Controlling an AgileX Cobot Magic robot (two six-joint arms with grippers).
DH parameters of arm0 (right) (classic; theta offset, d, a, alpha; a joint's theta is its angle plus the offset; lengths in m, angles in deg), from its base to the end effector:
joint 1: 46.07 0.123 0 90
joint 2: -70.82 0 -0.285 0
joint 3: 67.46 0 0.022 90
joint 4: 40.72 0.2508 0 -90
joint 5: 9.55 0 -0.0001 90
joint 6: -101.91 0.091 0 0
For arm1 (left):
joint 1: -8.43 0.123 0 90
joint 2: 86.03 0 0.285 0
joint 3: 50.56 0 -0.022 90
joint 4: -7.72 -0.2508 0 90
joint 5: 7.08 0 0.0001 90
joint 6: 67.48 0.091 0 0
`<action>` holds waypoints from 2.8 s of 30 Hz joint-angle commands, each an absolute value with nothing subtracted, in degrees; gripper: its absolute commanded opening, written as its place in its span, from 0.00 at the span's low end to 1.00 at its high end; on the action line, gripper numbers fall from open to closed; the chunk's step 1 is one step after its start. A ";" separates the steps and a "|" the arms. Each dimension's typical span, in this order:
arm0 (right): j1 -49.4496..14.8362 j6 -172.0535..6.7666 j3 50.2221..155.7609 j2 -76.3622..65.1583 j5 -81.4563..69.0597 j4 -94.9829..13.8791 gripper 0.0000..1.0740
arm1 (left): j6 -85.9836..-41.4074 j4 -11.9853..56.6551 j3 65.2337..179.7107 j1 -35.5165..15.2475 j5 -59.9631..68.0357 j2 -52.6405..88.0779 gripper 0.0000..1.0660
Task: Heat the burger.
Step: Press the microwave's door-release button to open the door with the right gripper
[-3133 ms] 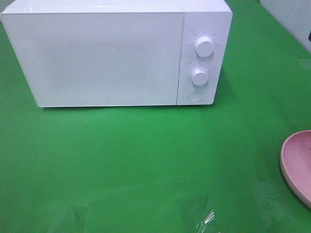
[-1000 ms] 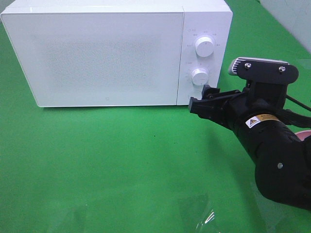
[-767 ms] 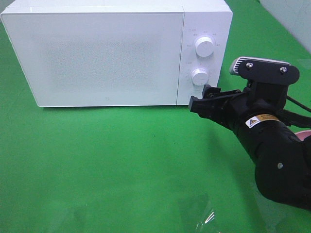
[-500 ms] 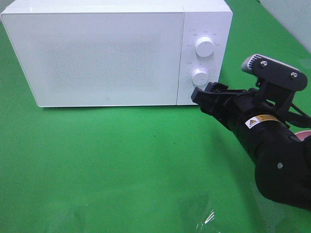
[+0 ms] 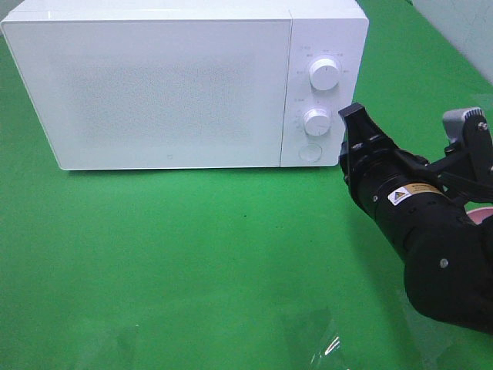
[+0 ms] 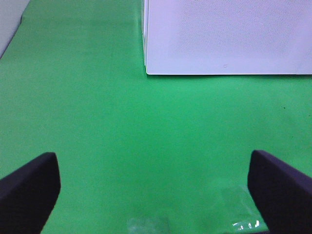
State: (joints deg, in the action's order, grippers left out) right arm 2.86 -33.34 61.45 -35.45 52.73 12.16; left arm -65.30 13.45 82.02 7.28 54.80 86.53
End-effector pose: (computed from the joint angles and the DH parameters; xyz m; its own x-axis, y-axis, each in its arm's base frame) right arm 0.2178 0.1522 0.1531 -0.1404 0.8865 -0.4409 0.1793 0.4607 0.8693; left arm -0.0093 -0.0078 0.2815 -0.4489 -0.0002 -0.8936 0.0946 0.9944 -0.0477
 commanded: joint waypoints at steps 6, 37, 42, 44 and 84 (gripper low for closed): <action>3.09 -21.08 61.85 -35.51 51.36 10.38 0.16 | -65.53 13.45 81.79 7.23 54.17 87.39 0.91; -4.36 -1.48 67.35 -43.53 44.42 -5.03 0.00 | -65.53 13.45 81.79 7.23 54.17 87.33 0.91; -6.88 -0.22 70.10 -46.00 40.93 -6.92 0.00 | -65.53 13.45 81.79 7.23 54.17 87.33 0.91; -7.91 -0.05 71.08 -47.03 40.81 -7.66 0.00 | -65.53 13.45 81.79 7.23 54.17 87.33 0.91; -15.93 1.78 85.12 -58.83 35.54 -12.59 0.00 | -65.53 13.45 81.79 7.28 54.17 87.33 0.91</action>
State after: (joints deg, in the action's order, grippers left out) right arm -15.82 1.50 84.60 -58.83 35.94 -11.73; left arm -65.30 13.45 82.02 7.28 54.80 86.53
